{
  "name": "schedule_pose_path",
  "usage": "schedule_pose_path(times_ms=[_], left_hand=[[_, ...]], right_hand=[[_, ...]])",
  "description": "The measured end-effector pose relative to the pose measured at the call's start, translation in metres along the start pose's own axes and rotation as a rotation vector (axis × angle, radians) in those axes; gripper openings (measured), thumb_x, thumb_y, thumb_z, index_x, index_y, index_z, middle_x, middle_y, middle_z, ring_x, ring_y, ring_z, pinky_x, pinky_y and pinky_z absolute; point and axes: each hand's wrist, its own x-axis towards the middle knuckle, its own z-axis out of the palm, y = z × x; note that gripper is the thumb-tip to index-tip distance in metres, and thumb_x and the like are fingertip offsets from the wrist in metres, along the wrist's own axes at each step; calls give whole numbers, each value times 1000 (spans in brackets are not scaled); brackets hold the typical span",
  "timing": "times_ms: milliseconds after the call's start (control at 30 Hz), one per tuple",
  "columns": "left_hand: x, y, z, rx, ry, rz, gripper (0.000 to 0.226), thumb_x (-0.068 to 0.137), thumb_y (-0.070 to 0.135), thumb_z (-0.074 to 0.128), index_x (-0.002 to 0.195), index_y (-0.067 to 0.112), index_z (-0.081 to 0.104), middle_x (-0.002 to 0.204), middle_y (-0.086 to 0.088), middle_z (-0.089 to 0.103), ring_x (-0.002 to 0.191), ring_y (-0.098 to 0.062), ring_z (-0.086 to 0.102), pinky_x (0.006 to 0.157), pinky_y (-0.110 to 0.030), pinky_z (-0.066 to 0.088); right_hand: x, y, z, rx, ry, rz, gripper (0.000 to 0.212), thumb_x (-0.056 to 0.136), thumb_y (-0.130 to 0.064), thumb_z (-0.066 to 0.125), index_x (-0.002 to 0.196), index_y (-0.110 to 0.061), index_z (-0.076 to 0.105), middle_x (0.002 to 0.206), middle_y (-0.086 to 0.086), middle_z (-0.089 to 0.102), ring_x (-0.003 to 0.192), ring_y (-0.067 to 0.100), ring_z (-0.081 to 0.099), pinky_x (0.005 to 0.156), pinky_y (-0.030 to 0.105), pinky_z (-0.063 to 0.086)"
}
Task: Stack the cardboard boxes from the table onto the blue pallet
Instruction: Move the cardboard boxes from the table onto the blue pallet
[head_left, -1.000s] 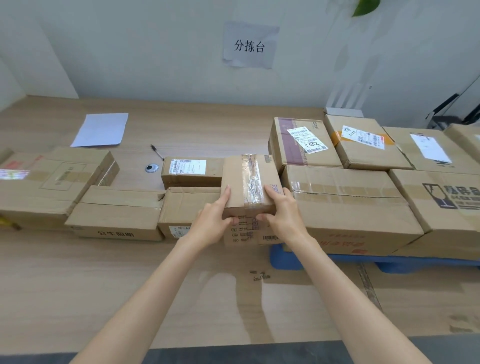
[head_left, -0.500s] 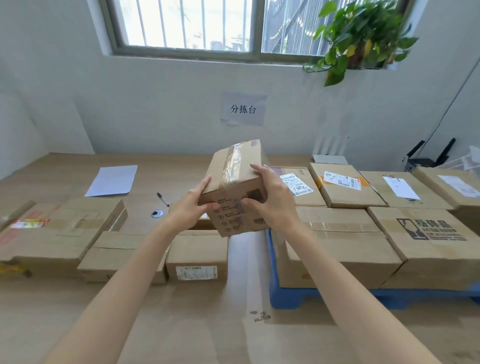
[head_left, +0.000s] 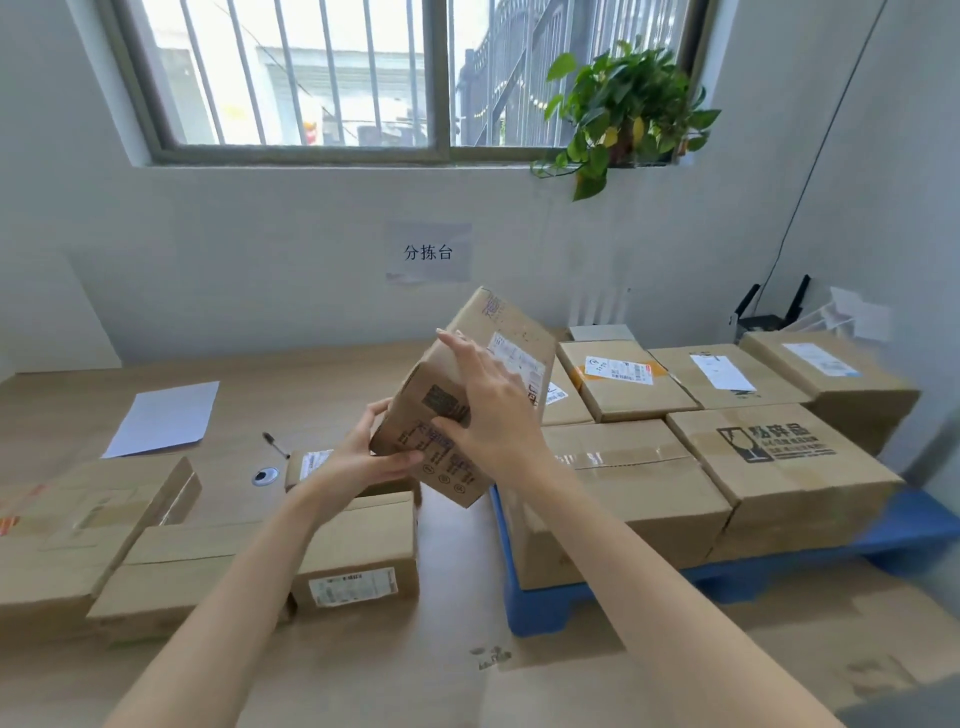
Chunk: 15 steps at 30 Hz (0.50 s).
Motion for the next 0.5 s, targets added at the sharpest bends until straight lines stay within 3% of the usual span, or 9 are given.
schedule_pose_path(times_ms=[200,400,500], left_hand=[[27,8,54,-42,-51,16,76,70,18,84,132,29,40,110,-4,70,107,-25,66,93,-45,52],[60,31,141,29,-73,92,71,77,5,76,133,25,38,99,4,73,99,-17,68,87,-36,55],[82,46,199,103,-51,141,74,76,2,76,134,27,37,109,-2,66,101,-15,66,82,-28,55]], right_hand=[[-12,38,-43,-111,21,14,82,80,-23,73,149,-19,29,155,-2,32,143,14,27,110,30,21],[-37,108,-104,-127,46,94,83,80,-24,74,150,-20,28,158,-4,27,145,14,24,114,36,24],[-57,154,-151,-131,57,158,88,81,-22,75,152,-27,22,158,-5,25,145,16,23,115,40,26]])
